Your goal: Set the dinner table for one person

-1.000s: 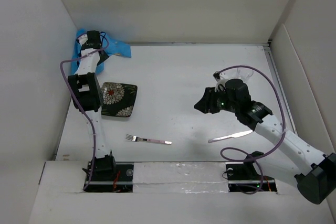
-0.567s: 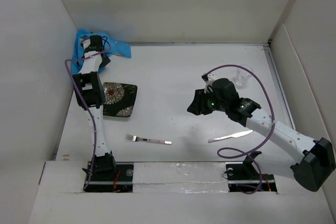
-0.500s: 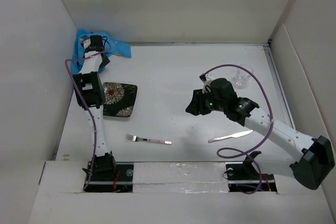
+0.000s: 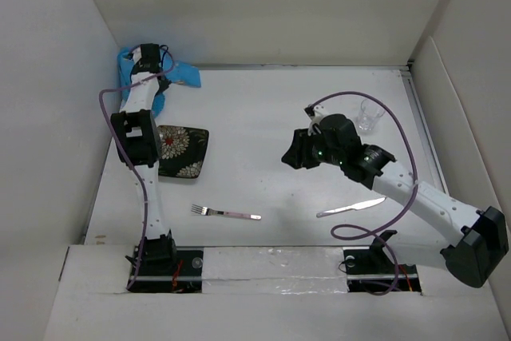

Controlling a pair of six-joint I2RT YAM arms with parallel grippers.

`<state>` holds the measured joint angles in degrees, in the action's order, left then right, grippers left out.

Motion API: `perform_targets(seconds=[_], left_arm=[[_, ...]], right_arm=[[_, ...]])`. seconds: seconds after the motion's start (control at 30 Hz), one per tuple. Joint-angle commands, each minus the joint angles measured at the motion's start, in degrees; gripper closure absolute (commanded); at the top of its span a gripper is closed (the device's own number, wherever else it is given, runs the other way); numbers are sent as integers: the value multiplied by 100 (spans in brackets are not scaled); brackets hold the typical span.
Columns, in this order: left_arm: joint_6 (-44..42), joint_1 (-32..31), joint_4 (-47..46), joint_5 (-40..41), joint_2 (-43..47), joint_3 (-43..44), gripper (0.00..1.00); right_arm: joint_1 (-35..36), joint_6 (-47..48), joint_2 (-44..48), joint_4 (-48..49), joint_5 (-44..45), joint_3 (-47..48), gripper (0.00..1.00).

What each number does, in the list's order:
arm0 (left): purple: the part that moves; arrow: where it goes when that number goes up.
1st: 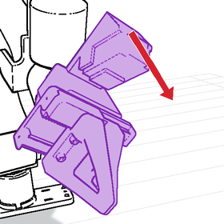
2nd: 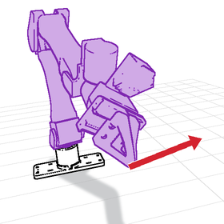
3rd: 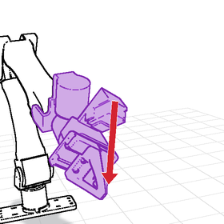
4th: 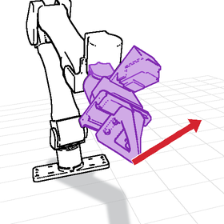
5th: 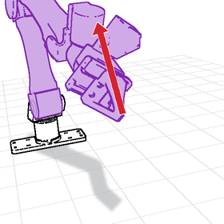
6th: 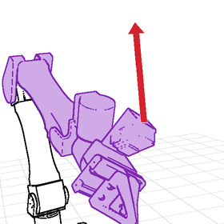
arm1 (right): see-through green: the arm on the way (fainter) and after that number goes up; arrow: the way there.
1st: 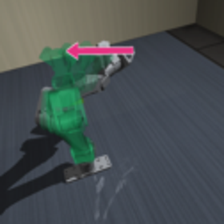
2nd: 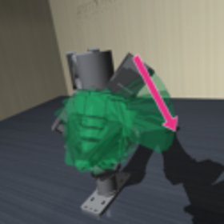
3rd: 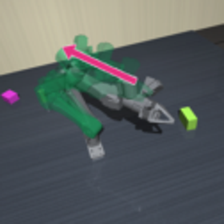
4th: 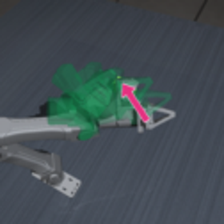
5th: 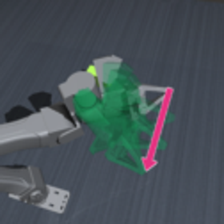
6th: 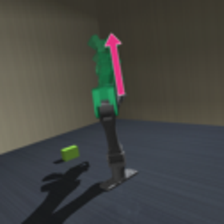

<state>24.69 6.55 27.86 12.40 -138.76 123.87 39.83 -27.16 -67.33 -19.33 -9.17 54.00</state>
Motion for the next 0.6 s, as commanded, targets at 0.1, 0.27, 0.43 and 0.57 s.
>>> perform_targets(seconds=[0.1, 0.27, 0.43, 0.57], left_arm=[[-394, -1066, -422, -940, 1947, 619, 100], [-491, -1795, -87, -1907, 2598, 753, 100], [-605, -2043, -140, -3786, 3407, 454, 100], [-1009, -2043, -245, -4939, 4065, -422, 100]], right_arm=[[42, 263, 80, 70, 599, 1041, 53], [-90, 281, 228, -264, 1390, 1508, 52], [-712, 413, 528, -448, 1743, 1763, 34], [-1283, 396, 677, -773, 1638, 1913, 21]])
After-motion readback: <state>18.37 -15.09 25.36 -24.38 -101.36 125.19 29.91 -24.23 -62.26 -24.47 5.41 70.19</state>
